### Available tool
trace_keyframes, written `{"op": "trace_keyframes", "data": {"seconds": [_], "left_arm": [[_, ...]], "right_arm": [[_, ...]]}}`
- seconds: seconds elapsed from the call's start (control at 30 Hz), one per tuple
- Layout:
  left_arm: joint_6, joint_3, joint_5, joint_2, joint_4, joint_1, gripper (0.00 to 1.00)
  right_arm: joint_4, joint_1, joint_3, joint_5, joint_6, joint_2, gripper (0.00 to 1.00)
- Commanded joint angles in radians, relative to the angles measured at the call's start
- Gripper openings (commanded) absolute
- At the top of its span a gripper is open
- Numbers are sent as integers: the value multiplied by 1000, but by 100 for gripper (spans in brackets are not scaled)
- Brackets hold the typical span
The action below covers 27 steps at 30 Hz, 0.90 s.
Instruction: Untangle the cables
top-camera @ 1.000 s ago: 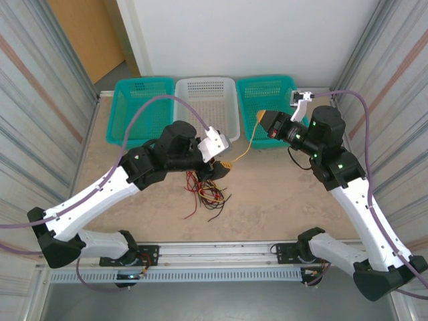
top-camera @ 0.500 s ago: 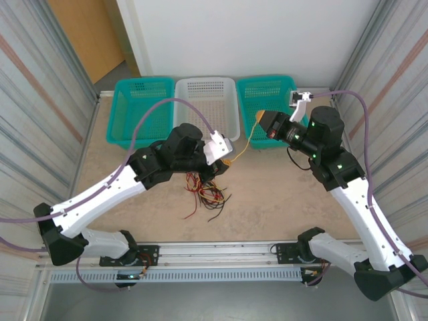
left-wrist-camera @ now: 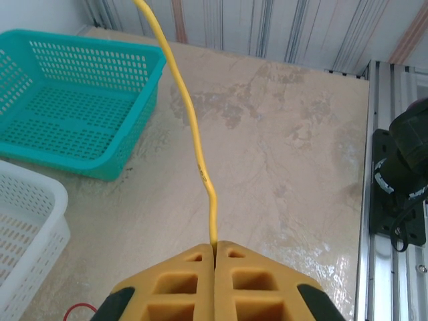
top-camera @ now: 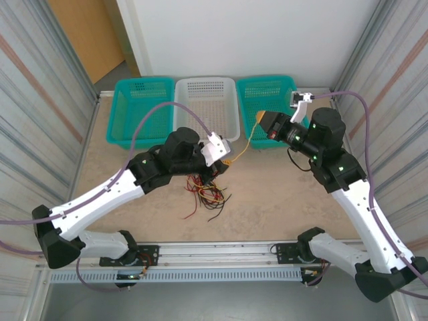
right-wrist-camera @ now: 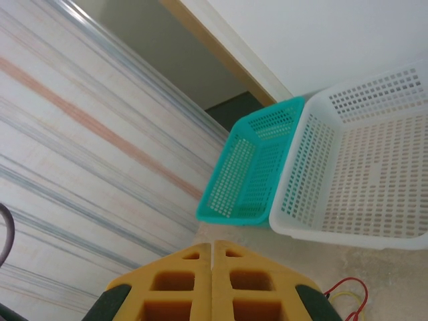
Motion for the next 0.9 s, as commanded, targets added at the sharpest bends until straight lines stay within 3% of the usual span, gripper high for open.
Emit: {"op": "trace_keyframes", "data": {"seconds": [0.0,0.07,0.13,0.23,0.37,0.6,0.67,0.7,0.73,0.87], "left_arm": [[-14,-13,6,-22,13,-3,0],[-16,-12,27,-12,6,-4,25],[-21,-14,52,-1,6,-4,33],[-35,-14,58,9,12,-4,16],[-43,-12,57,10,19,-3,2],[-36,-22,-22,1,36,-3,0],[-28,-23,-111,-3,46,5,0],[-23,-19,-158,-5,51,22,0],[-25,-13,-197,-10,60,47,0],[-42,25,-320,-27,132,217,0]], "right_arm": [[36,3,7,20,-28,-33,0],[37,4,9,13,-26,-30,0],[38,3,10,13,-24,-30,0],[38,2,10,15,-24,-34,0],[34,4,14,14,-23,-33,0],[18,3,25,34,-32,-35,1],[-26,2,28,96,-49,-47,36],[-57,0,28,137,-57,-56,59],[-82,-4,26,168,-61,-64,67],[-104,-40,-51,171,-43,-111,67]]}}
